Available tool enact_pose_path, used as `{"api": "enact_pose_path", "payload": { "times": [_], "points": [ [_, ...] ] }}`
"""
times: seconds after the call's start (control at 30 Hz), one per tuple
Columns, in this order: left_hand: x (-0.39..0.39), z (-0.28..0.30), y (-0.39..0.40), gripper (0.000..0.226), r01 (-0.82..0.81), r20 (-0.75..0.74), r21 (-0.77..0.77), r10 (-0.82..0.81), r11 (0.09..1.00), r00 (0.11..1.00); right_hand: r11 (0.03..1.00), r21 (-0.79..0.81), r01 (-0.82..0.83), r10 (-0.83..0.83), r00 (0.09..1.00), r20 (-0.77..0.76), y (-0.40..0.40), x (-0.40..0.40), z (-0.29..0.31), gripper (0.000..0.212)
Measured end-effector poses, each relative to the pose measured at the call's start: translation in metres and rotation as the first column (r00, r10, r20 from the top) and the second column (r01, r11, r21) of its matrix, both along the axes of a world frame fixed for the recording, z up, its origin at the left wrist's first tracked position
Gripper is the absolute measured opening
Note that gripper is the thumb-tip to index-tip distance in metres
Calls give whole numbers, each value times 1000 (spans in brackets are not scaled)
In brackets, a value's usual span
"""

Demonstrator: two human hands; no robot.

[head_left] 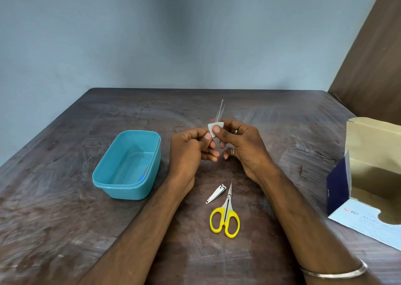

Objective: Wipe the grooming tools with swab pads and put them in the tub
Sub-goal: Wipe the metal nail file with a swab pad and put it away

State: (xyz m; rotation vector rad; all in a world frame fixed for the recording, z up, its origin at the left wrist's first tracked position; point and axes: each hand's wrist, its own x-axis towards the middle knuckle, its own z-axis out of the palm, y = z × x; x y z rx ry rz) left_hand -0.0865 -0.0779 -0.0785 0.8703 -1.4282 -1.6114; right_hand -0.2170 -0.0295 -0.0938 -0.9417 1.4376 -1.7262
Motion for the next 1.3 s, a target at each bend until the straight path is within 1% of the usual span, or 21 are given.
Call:
{"api": "enact_pose_path", "payload": {
  "times": [0.07, 0.17, 0.23, 0.37, 0.47, 0.57, 0.8, 0.9, 1.03, 1.17, 1.23, 1.3],
  "points": [
    [0, -1, -1, 20, 16, -7, 18, -16, 1000, 1000, 1000, 7, -22, 22, 1000, -23, 0, 1, -1, 21],
    [-2, -2, -1, 15, 10, -6, 42, -10, 999, 1000, 1000, -16, 24, -25, 999, -41, 1, 3, 1, 15],
    [-3, -3, -1, 14, -35, -3, 37, 35, 999, 999, 999, -31, 42, -42, 999, -24, 2, 2, 3, 15],
    [-4, -4, -2, 16, -149, 30, -42, 150, 988, 988, 999, -51, 14, -14, 1000, 1, 3, 2, 5, 11],
    [-4, -5, -4, 11, -222, -1, -42, 222, 974, 975, 998, -68, -3, 7, 998, 60, 3, 3, 5, 7],
    [-3, -4, -6, 10, -264, -21, -48, 264, 963, 964, 997, -72, -16, 23, 996, 90, 3, 3, 4, 10],
    [-3, -6, -8, 10, -305, -36, -107, 303, 946, 952, 998, -54, -42, 47, 995, 87, 1, 4, 4, 21],
    [-4, -8, -9, 13, -312, -34, -145, 310, 939, 950, 998, -47, -51, 54, 996, 64, 1, 6, 4, 15],
    [-3, -9, -10, 16, -325, -15, -193, 329, 926, 944, 997, -20, -69, 69, 997, 27, 2, 6, 4, 14],
    [-3, -10, -13, 20, -352, 20, -258, 369, 900, 929, 994, 21, -109, 109, 994, 16, 2, 6, 2, 23],
    [-3, -10, -13, 20, -363, 17, -282, 383, 888, 924, 991, 39, -124, 124, 992, 9, 0, 7, 1, 28],
    [-3, -8, -12, 17, -378, 3, -295, 397, 877, 918, 989, 54, -135, 136, 991, -9, 0, 8, 0, 28]
  ]
}}
